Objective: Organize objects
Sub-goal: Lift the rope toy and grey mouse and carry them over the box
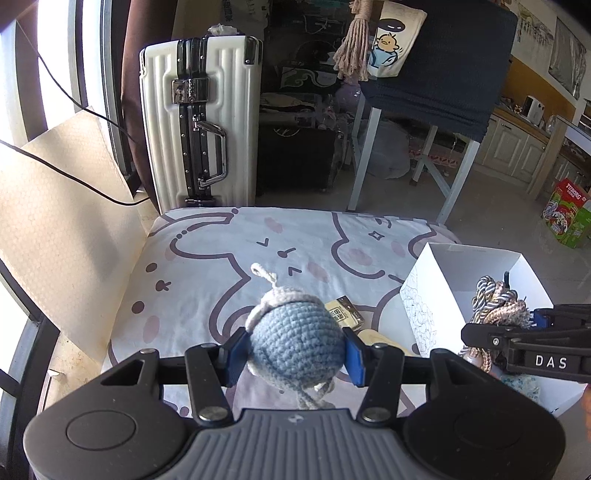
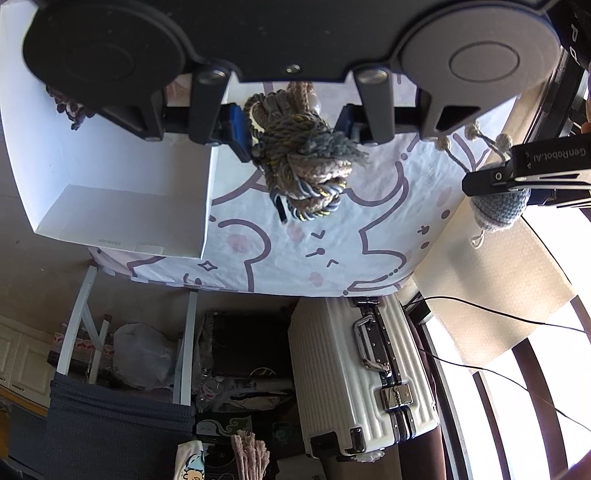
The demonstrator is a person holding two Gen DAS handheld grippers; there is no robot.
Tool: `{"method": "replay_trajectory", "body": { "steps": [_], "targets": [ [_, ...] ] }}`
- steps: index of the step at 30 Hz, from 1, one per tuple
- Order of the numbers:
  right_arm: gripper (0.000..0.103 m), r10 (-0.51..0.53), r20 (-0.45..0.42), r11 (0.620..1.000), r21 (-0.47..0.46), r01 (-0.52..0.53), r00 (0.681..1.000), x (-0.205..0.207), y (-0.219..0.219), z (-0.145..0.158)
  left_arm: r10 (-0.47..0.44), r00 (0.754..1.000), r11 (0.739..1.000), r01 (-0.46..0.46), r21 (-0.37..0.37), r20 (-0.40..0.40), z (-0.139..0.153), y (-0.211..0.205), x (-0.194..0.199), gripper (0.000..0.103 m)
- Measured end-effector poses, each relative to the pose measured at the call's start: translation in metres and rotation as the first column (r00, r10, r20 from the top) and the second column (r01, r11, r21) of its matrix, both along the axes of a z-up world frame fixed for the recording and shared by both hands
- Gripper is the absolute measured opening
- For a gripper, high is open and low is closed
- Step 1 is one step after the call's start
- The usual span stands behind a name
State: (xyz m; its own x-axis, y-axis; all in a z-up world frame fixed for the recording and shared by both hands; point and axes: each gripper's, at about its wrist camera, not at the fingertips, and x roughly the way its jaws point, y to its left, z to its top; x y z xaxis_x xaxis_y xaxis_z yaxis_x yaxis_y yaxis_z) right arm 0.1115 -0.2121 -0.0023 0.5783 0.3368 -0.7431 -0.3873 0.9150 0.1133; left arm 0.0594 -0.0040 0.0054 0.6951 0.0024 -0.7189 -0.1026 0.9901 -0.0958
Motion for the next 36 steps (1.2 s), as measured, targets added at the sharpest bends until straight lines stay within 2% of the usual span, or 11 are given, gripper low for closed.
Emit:
{"method": "replay_trajectory", "body": {
  "steps": [8,15,27,36],
  "targets": [
    [0.048,0.009,0.010,1.000,0.005,-0.009,1.000,-0.002,-0.002,0.001,-0.011,1.000,1.000,0.011,-0.002,-0.003,0.001,-0.004,0.003,0.053],
    [0.048,0.003,0.008,1.000,0.004,-0.003,1.000,0.002,-0.015,0.005,-0.051,0.999,0.999,0.051,0.007,-0.002,0.003,-0.024,0.010,0.053],
    [0.048,-0.114,-0.007,0.993,0.010,0.114,0.993,0.008,-0.084,0.007,-0.151,0.988,0.988,0.151,-0.018,0.024,0.009,-0.079,0.027,0.053],
    [0.048,-0.169,-0.017,0.986,-0.005,0.169,0.985,0.008,-0.128,0.004,-0.249,0.968,0.968,0.249,-0.013,0.016,0.004,-0.134,0.041,0.053]
  ]
}}
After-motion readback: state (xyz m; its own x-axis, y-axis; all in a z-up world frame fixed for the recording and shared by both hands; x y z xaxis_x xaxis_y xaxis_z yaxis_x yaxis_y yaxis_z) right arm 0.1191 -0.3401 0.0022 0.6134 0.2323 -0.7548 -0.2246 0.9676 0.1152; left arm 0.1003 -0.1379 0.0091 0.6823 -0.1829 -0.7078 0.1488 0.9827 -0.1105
